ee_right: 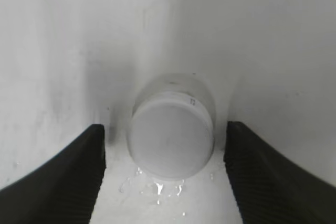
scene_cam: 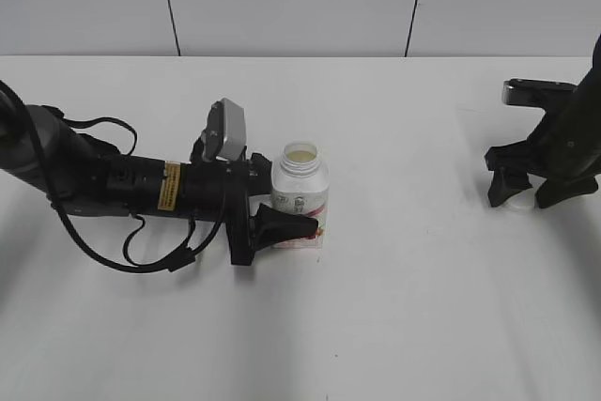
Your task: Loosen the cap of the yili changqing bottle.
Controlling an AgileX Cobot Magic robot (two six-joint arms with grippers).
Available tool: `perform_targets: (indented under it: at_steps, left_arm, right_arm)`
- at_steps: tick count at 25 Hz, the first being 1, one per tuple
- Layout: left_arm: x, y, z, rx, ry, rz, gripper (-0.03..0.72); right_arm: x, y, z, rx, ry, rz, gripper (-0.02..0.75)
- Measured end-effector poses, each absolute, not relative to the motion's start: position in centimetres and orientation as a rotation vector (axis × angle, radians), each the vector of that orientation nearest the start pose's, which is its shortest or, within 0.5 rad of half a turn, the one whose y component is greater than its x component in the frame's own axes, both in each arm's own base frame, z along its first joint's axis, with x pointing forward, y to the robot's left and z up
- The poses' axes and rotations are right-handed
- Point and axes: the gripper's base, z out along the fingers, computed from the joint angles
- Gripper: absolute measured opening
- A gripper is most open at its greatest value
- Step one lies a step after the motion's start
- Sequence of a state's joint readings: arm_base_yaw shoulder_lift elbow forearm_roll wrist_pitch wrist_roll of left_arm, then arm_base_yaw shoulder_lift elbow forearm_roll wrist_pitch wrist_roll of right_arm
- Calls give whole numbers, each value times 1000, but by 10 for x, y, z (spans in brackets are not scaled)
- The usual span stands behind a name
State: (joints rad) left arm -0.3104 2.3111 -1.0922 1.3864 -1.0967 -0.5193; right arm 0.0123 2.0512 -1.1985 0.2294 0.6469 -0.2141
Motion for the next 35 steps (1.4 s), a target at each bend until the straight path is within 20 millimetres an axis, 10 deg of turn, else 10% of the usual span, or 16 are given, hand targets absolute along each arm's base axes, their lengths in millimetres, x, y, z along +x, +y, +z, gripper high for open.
perform_targets:
  at_steps: [7,23,35]
  left_arm:
    - [335,-191,58,1337,1553,-1036,596]
    - [339,-193,90,1311,1513,-1022,595]
    - [338,-192,147,1284,1493,-1016,594]
  right_arm:
    - [375,17,109,-81,2971,205,564]
    - [371,18,115,-93,3005,221,564]
    - [372,20,157,-120,2967,242,564]
